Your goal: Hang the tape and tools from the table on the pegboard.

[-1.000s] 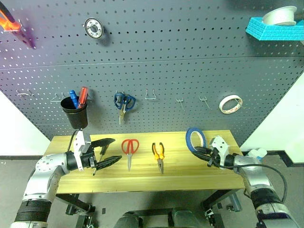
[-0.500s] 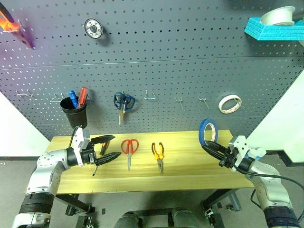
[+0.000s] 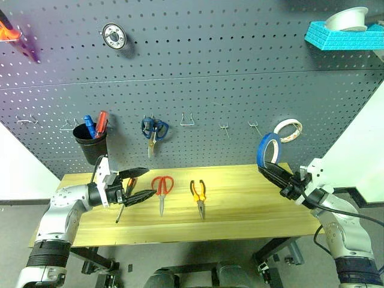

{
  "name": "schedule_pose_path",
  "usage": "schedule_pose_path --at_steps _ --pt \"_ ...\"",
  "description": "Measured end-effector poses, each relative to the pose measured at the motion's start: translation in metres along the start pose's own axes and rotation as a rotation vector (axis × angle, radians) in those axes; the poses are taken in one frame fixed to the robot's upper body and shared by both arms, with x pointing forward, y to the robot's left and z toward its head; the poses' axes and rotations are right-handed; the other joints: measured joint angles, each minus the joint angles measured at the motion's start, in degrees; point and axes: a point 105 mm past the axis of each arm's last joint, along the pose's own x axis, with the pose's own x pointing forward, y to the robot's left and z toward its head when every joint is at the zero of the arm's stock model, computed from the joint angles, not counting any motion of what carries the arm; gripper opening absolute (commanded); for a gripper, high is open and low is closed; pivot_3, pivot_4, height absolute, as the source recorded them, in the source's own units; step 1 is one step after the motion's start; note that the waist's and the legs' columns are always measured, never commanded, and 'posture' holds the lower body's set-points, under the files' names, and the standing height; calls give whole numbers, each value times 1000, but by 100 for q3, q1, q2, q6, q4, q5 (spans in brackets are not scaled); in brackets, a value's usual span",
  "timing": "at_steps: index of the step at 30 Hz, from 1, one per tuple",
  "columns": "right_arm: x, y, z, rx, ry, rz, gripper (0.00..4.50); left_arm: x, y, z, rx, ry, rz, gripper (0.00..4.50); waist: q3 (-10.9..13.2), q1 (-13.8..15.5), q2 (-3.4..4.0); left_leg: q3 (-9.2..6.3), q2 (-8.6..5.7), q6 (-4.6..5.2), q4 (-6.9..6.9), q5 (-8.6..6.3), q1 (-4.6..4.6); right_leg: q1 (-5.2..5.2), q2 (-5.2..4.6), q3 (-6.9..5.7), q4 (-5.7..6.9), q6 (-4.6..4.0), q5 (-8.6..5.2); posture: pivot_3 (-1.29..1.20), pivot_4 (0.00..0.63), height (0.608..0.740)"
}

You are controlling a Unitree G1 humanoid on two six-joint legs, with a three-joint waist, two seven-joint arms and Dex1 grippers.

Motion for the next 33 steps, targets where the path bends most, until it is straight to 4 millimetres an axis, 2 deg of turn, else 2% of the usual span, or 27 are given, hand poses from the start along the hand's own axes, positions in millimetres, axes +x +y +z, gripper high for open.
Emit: schedule_pose_path --at_steps 5,10,15,25,33 --pt "12 -11 8 -33 -10 -20 629 2 0 1 -4 0 5 4500 0 -2 0 0 1 0 -3 0 1 -1 2 -1 1 1 1 -133 0 740" --pt "24 -13 9 -64 0 -1 629 4 -1 4 6 -9 3 4500 0 8 0 0 0 0 -4 0 -2 -2 0 0 -3 0 3 -119 0 740" --pt "28 -10 12 -66 -14 27 629 1 -4 -1 -8 -2 8 4500 0 11 0 0 1 0 -7 0 -3 -3 0 0 -5 -2 5 -115 0 740" --pt "41 18 7 -67 -14 131 629 2 -7 1 -10 0 2 4500 0 11 0 0 1 0 -3 0 -2 -1 0 0 -5 1 3 -115 0 740" --pt "66 37 -2 -73 -6 193 629 3 -8 2 -10 1 8 4500 1 10 1 0 2 0 -5 0 -2 -5 1 1 -3 0 4 -100 0 740"
